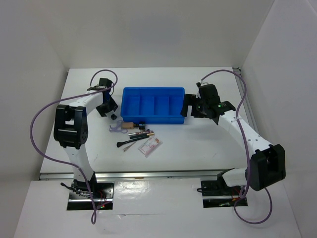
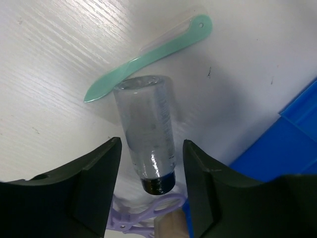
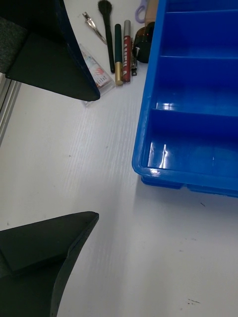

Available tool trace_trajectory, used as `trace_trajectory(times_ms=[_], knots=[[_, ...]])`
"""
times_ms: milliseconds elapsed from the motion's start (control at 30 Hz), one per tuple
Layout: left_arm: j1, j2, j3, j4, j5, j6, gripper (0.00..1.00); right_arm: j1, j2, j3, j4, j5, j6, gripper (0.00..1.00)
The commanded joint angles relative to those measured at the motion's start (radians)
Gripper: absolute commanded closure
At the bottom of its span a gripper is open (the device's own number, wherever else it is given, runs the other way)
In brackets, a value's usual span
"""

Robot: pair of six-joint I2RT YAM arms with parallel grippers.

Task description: Organize the makeup

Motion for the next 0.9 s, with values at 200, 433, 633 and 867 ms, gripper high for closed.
trace_trajectory(times_ms=[200, 433, 633, 867], knots=[[0.005, 0.037, 0.006, 0.040, 0.006, 0.016, 0.42, -0.005, -0.002, -0.011, 0.001, 0.011, 0.004, 0.00], [0.005, -0.082, 0.022, -0.001, -0.017, 0.048, 0.74, -0.005, -0.012, -0.029, 0.001, 0.030, 0.004, 0.00], [0.005, -0.263, 0.071, 0.000, 0.027, 0.199, 0.93, -0.005, -0.012, -0.020, -0.008, 0.021, 0.013, 0.00], [-0.094, -0.316, 0.127, 0.062, 0.192, 0.447, 1.00, -0.005, -0.041, -0.011, -0.008, -0.002, 0.013, 0.00]])
